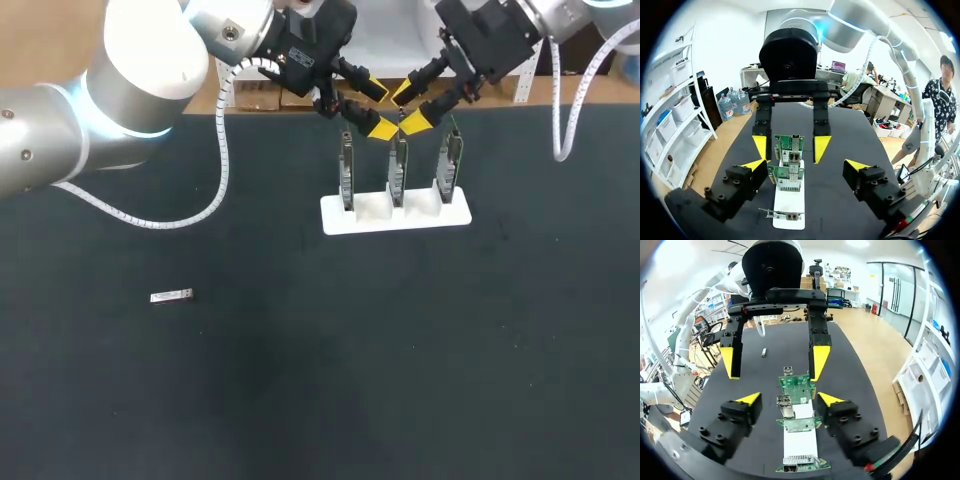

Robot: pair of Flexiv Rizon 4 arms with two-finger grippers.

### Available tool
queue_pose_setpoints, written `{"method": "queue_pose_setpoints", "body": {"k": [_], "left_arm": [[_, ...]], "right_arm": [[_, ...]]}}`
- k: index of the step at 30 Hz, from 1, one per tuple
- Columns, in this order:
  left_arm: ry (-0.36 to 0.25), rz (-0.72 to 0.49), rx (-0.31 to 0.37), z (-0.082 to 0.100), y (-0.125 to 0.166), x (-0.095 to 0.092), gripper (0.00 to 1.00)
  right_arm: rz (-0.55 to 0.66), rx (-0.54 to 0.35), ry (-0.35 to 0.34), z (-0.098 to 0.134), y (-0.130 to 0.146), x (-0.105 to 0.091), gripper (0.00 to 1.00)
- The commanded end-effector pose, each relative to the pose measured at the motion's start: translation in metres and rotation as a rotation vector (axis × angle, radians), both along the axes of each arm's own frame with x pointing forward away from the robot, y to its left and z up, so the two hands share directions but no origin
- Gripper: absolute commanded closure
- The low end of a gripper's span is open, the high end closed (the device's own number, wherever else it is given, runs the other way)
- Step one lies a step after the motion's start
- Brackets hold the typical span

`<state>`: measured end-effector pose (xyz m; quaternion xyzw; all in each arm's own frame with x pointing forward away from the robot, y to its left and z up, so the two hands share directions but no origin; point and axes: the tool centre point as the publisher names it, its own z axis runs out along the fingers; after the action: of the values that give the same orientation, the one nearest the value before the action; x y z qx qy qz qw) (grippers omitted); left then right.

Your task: Pick up the optical module with the left hand, and insert it into the network port with the right hand.

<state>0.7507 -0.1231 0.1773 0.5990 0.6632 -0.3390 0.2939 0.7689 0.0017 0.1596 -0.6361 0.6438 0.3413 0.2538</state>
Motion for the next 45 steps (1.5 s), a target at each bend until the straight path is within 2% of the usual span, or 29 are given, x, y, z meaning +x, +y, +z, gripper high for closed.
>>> {"method": "queue_pose_setpoints", "body": {"k": [1, 10, 17, 18, 19, 30, 45], "left_arm": [[0.003, -0.002, 0.006, 0.001, -0.001, 0.002, 0.0], [0.003, -0.002, 0.006, 0.001, -0.001, 0.002, 0.0], [0.003, -0.002, 0.006, 0.001, -0.001, 0.002, 0.0], [0.003, -0.002, 0.006, 0.001, -0.001, 0.002, 0.0], [0.003, -0.002, 0.006, 0.001, -0.001, 0.002, 0.0], [0.003, -0.002, 0.006, 0.001, -0.001, 0.002, 0.0], [0.003, -0.002, 0.006, 0.001, -0.001, 0.002, 0.0]], "right_arm": [[-0.018, 0.01, -0.011, 0.005, -0.005, -0.004, 0.0], [-0.06, 0.009, -0.023, 0.011, -0.025, 0.003, 0.0], [-0.077, 0.014, -0.027, 0.011, -0.03, 0.004, 0.0], [-0.077, 0.021, -0.029, 0.012, -0.03, 0.004, 0.64], [-0.073, 0.03, -0.028, 0.013, -0.03, 0.004, 1.0], [-0.066, 0.042, -0.048, 0.018, -0.027, 0.007, 1.0], [-0.035, 0.07, -0.054, 0.021, -0.003, 0.008, 1.0]]}}
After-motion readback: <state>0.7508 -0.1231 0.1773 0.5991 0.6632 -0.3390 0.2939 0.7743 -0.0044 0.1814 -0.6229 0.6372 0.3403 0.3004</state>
